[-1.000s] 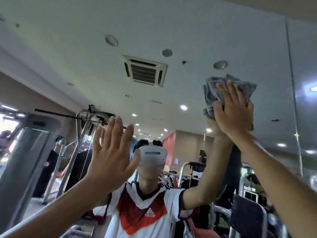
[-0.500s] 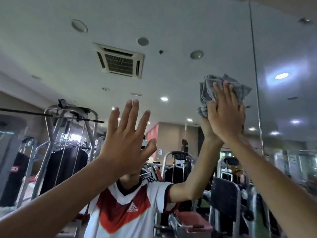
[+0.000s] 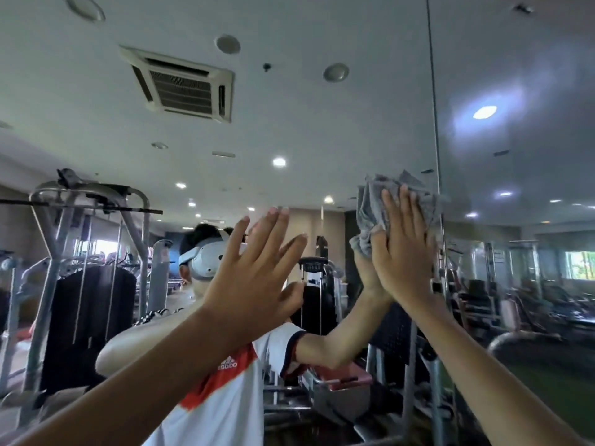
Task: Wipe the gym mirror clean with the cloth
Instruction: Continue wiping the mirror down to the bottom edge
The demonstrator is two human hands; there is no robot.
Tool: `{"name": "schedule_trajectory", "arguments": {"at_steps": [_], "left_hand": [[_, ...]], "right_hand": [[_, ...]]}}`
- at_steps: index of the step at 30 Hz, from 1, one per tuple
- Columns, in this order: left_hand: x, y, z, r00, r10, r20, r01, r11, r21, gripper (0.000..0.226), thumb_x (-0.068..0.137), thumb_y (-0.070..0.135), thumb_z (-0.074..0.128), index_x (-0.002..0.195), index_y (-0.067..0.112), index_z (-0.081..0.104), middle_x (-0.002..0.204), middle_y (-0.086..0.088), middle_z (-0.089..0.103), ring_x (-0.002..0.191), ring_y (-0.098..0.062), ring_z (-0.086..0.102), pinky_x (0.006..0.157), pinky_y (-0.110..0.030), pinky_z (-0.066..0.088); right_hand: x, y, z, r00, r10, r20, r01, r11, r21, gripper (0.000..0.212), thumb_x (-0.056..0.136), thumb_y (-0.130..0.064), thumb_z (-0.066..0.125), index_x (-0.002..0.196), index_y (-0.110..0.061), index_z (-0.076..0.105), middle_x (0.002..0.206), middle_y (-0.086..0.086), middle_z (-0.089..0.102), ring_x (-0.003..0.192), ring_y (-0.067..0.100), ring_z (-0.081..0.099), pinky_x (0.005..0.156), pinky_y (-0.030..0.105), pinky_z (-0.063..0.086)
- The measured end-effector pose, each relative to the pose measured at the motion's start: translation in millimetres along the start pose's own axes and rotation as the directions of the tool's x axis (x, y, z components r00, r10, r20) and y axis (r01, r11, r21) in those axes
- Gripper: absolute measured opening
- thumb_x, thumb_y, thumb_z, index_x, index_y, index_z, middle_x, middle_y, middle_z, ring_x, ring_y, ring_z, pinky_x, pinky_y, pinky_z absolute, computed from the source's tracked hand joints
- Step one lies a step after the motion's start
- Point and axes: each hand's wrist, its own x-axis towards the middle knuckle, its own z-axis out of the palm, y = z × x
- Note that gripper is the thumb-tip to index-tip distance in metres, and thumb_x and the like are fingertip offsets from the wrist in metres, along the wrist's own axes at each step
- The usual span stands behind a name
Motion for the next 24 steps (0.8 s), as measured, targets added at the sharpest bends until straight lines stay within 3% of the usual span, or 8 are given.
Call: {"name": "schedule_trajectory", "arguments": {"at_steps": [3,5,10,13,15,18,21,24], "left_hand": [[-16,-4,-2,0.994,0.108,0.015,-0.108,0.994,0.002,0.064,0.089,0.049,0.046,0.142,0.016,0.056,0.155,-0.024,0.037,0.146,-0.037,0.036,0.113,-0.06,0.03],[-15,-19,-4,0.984,0.178,-0.003,-0.178,0.984,-0.001,0.06,0.087,0.049,0.049,0.137,0.02,0.061,0.152,-0.02,0.045,0.141,-0.035,0.043,0.112,-0.058,0.031],[-14,-64,-8,0.985,0.173,0.016,-0.173,0.985,0.017,0.056,0.091,0.049,0.049,0.142,0.027,0.055,0.157,-0.013,0.04,0.146,-0.031,0.037,0.115,-0.057,0.031],[-36,-78,-17,0.988,0.154,0.011,-0.154,0.988,0.002,0.054,0.092,0.045,0.046,0.139,0.023,0.059,0.156,-0.015,0.04,0.145,-0.032,0.038,0.114,-0.056,0.032],[-44,-90,-22,0.984,0.177,0.025,-0.178,0.984,0.017,0.055,0.092,0.046,0.045,0.139,0.02,0.06,0.155,-0.017,0.041,0.144,-0.033,0.04,0.114,-0.055,0.03],[-59,-119,-31,0.977,0.21,0.043,-0.211,0.977,0.032,0.055,0.094,0.048,0.042,0.138,0.021,0.061,0.153,-0.018,0.044,0.142,-0.035,0.042,0.114,-0.052,0.028],[-70,-154,-40,0.981,0.182,0.066,-0.186,0.98,0.063,0.058,0.102,0.054,0.028,0.141,0.024,0.058,0.155,-0.016,0.041,0.142,-0.035,0.041,0.114,-0.053,0.028],[-82,-187,-51,0.985,0.139,0.104,-0.149,0.984,0.094,0.058,0.097,0.054,0.037,0.145,0.026,0.052,0.158,-0.015,0.037,0.144,-0.035,0.039,0.114,-0.053,0.026]], "right_hand": [[-67,14,-7,0.923,-0.358,0.141,0.374,0.922,-0.104,0.067,0.095,-0.042,0.033,0.158,-0.028,0.016,0.164,0.006,0.022,0.152,0.023,0.014,0.124,0.041,-0.006],[-55,37,-9,0.911,-0.381,0.158,0.401,0.908,-0.124,0.069,0.096,-0.049,0.032,0.159,-0.031,0.012,0.165,0.006,0.02,0.153,0.023,0.014,0.124,0.041,-0.001],[16,20,-3,0.977,0.211,-0.038,-0.212,0.976,-0.038,0.068,0.095,-0.054,0.018,0.156,-0.025,0.026,0.165,0.005,0.017,0.153,0.023,0.013,0.123,0.052,0.012],[-4,-29,4,0.942,0.333,-0.038,-0.333,0.943,0.008,0.068,0.094,-0.049,0.017,0.158,-0.025,0.018,0.165,0.008,0.013,0.153,0.024,0.008,0.124,0.048,0.003],[-38,-55,10,0.999,0.05,-0.005,-0.05,0.997,-0.053,0.064,0.099,-0.047,0.022,0.157,-0.023,0.017,0.165,0.011,0.013,0.153,0.027,0.009,0.124,0.049,0.004],[-55,-57,10,0.894,-0.423,0.151,0.441,0.889,-0.122,0.064,0.097,-0.046,0.031,0.157,-0.026,0.021,0.164,0.011,0.017,0.152,0.028,0.013,0.122,0.051,0.01],[-1,-59,7,0.994,-0.106,0.035,0.108,0.992,-0.067,0.062,0.097,-0.048,0.026,0.156,-0.028,0.025,0.165,0.005,0.015,0.152,0.021,0.011,0.122,0.051,0.013],[39,-94,9,0.937,0.348,-0.035,-0.347,0.937,0.039,0.068,0.095,-0.052,0.016,0.157,-0.026,0.023,0.165,0.008,0.017,0.152,0.025,0.014,0.121,0.055,0.013]]}}
